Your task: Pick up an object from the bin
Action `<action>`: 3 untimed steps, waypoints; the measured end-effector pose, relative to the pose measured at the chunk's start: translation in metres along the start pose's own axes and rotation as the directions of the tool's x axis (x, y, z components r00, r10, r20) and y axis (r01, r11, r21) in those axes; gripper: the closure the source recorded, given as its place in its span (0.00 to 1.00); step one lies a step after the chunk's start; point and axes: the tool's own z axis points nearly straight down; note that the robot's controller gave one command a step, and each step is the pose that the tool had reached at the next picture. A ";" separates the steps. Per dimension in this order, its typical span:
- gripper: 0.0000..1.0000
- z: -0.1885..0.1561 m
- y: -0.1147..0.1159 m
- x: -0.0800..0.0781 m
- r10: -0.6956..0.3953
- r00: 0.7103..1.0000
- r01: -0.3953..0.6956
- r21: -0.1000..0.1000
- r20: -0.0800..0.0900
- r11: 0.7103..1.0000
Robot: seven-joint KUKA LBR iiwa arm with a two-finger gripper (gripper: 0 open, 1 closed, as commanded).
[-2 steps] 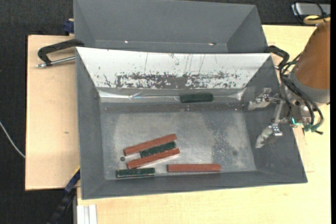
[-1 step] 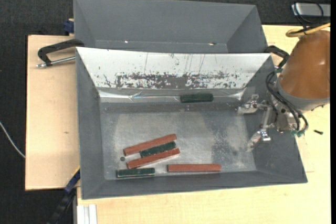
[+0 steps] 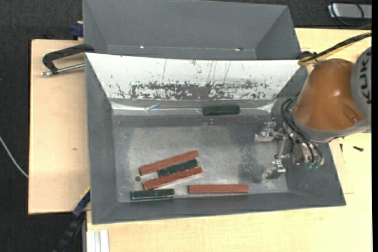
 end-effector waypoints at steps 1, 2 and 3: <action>0.00 0.016 0.044 0.000 -0.109 0.994 0.109 -0.002 -0.008 0.994; 1.00 0.017 0.072 0.001 -0.225 0.974 0.225 -0.004 -0.004 0.974; 0.00 0.020 0.054 0.003 -0.243 0.970 0.243 -0.001 -0.003 0.970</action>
Offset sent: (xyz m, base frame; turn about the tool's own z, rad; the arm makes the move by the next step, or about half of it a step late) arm -0.0062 0.0400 -0.0231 -0.2619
